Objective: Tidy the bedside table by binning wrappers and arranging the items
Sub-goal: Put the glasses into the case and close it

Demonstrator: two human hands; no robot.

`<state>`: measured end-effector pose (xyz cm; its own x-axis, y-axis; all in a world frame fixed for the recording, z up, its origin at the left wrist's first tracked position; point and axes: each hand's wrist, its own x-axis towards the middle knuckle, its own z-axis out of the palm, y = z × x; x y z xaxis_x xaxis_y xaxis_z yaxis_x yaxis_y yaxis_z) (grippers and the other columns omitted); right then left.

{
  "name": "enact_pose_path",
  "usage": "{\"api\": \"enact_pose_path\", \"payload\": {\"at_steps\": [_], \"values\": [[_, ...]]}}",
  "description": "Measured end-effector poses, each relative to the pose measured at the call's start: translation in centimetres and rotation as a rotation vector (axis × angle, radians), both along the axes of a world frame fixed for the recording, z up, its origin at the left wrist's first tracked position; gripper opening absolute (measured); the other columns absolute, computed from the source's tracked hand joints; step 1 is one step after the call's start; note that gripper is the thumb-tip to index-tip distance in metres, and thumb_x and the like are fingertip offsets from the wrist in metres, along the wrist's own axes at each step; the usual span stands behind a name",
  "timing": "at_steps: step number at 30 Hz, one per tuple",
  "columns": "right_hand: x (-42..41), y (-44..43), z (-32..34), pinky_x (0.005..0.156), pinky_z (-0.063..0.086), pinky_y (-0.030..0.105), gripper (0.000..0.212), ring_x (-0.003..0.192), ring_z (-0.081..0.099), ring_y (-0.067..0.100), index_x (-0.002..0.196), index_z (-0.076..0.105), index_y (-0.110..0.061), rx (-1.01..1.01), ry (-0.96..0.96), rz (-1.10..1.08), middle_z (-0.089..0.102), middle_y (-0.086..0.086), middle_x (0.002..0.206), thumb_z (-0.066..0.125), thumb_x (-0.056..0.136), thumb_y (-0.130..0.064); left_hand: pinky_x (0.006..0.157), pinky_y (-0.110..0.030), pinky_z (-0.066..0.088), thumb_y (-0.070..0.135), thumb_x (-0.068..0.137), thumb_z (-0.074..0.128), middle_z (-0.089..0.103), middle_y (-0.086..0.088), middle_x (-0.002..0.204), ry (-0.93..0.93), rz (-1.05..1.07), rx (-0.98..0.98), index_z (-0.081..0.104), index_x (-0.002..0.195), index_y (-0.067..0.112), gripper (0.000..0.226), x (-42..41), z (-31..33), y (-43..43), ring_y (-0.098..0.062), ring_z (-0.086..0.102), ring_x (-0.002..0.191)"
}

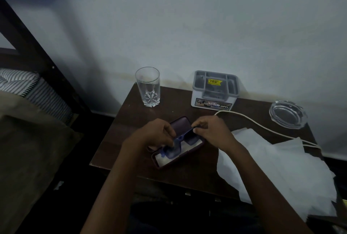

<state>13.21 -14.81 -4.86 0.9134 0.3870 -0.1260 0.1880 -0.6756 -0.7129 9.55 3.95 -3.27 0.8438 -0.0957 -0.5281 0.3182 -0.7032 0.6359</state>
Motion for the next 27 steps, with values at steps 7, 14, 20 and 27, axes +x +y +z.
{"api": "enact_pose_path", "payload": {"at_steps": [7,14,20,27], "values": [[0.4,-0.2,-0.8,0.072,0.038,0.018,0.010,0.085,0.051,0.012,0.091,0.070,-0.009,-0.085,-0.019,0.120,0.051,0.000,0.092,0.063,0.084,-0.008,0.065,-0.023,0.052,0.008,0.078,0.072,0.069,-0.008,0.097,0.037,-0.011,0.095,0.065,0.074,0.021,0.014,0.0,-0.4,-0.5,-0.015,0.062,0.077],[0.4,-0.1,-1.3,0.077,0.038,0.025,0.009,0.084,0.051,0.012,0.088,0.069,-0.008,-0.157,-0.013,0.172,0.051,0.001,0.093,0.061,0.085,-0.011,0.082,-0.031,0.052,0.010,0.075,0.074,0.071,-0.010,0.104,0.015,0.002,0.158,0.073,0.095,0.007,0.020,0.0,-0.8,-0.4,-0.021,0.066,0.093],[0.5,0.0,-0.8,0.071,0.042,0.022,0.017,0.082,0.055,0.012,0.099,0.066,-0.007,-0.072,0.096,0.086,0.059,0.002,0.090,0.063,0.083,-0.004,0.068,-0.030,0.056,0.016,0.081,0.070,0.070,-0.007,0.086,-0.109,0.159,0.072,0.067,0.078,0.022,0.007,0.2,-0.7,0.2,-0.013,0.064,0.066],[0.5,0.1,-0.4,0.044,0.049,0.018,0.025,0.075,0.059,0.020,0.107,0.063,-0.005,-0.064,0.248,-0.044,0.059,0.007,0.090,0.052,0.086,0.003,0.090,-0.036,0.049,0.019,0.080,0.063,0.061,0.004,0.087,-0.350,0.532,0.129,0.062,0.079,0.030,0.012,0.2,-0.7,0.7,-0.020,0.062,0.098]]}}
